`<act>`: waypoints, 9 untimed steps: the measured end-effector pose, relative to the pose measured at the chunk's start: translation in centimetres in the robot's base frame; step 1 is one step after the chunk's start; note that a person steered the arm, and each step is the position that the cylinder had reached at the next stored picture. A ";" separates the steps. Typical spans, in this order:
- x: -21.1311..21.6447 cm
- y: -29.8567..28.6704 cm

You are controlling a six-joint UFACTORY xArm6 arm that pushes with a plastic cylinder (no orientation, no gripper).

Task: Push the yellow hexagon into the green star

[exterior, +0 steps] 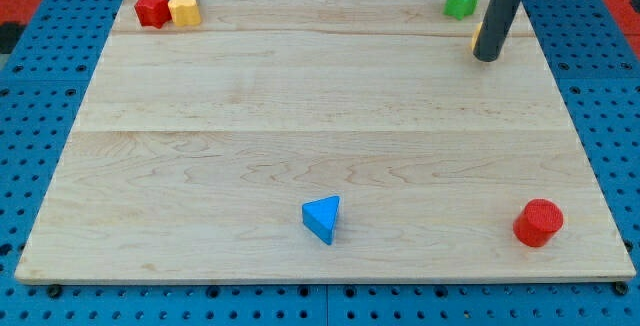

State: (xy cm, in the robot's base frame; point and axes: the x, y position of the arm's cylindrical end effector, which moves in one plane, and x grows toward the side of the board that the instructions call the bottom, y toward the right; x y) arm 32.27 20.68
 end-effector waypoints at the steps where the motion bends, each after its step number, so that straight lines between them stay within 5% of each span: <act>1: 2.6 0.0; 2: 4.8 2.9; 4: 1.4 3.3; 7: -3.7 -3.7; 9: 0.5 -4.5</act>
State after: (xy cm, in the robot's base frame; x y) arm 32.76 16.17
